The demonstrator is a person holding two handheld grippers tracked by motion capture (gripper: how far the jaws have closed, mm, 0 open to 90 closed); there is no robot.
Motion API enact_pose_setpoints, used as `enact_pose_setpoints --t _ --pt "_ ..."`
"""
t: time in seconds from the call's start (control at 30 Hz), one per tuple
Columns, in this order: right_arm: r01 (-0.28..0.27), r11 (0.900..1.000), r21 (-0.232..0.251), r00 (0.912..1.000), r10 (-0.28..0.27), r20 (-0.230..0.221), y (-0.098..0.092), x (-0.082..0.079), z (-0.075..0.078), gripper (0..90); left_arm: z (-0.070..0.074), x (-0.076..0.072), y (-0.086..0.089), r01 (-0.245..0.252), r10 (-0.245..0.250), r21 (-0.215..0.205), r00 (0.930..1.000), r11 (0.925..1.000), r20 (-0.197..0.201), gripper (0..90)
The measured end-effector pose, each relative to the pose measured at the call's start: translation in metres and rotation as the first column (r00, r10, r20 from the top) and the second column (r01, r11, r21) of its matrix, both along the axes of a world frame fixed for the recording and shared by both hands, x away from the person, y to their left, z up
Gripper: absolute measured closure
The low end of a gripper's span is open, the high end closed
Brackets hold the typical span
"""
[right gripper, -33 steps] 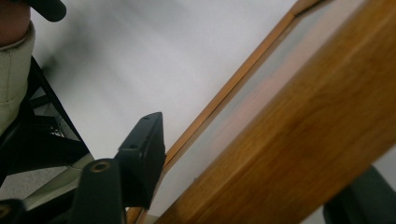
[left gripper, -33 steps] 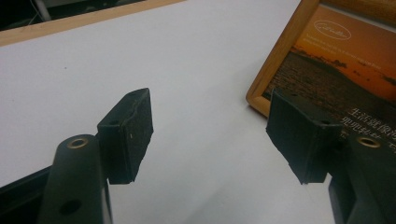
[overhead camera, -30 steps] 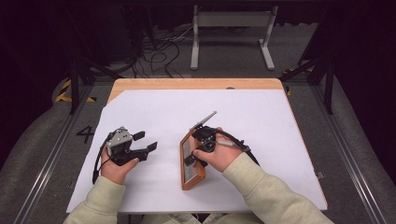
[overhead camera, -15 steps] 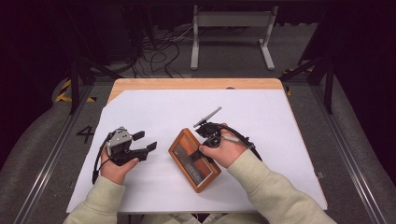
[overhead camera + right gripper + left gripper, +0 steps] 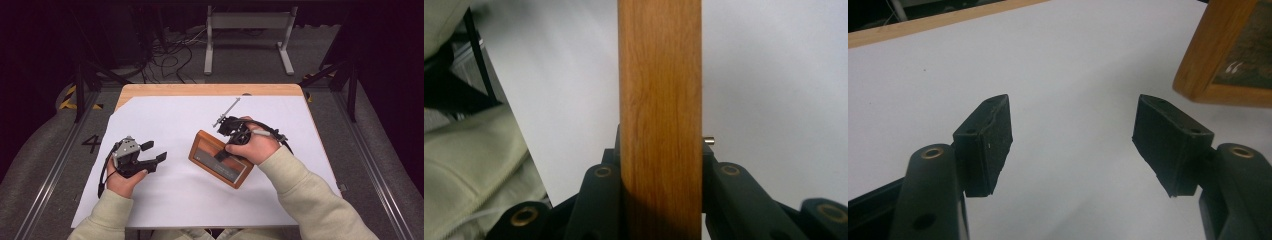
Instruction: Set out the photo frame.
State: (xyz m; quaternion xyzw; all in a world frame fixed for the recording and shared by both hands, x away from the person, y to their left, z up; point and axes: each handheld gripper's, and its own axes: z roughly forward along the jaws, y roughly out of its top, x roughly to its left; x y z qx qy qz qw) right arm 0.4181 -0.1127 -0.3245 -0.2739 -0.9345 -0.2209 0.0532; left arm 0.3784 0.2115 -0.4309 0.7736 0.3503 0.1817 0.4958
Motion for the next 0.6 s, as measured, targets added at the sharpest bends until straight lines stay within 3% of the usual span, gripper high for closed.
enact_pose_setpoints --t 0.1,0.2,0.37,0.53,0.6 --pt "-0.097 0.994 -0.047 0.9946 0.099 0.031 -0.003 0.005 0.012 75.6 0.000 -0.001 0.001 -0.003 0.003 -0.005 1.0000 1.0000 -0.004 32.5" --pt "-0.136 0.988 -0.074 0.9894 0.139 0.040 -0.003 0.008 0.017 75.6 0.000 -0.001 0.001 -0.005 0.005 -0.002 1.0000 1.0000 -0.004 32.6" --pt "-0.221 0.968 -0.122 0.9727 0.228 0.046 -0.005 0.016 0.025 75.6 0.000 -0.001 0.001 -0.006 0.006 -0.002 1.0000 1.0000 -0.006 32.7" --pt "-0.321 0.937 -0.136 0.9444 0.327 0.028 -0.004 0.026 0.023 75.6 -0.001 0.000 0.001 -0.005 0.005 0.006 0.9999 1.0000 -0.009 32.7" --pt "-0.372 0.916 -0.147 0.9254 0.379 0.018 -0.003 0.030 0.018 75.6 -0.001 0.000 0.000 -0.006 0.006 0.001 0.9999 1.0000 -0.013 32.8"
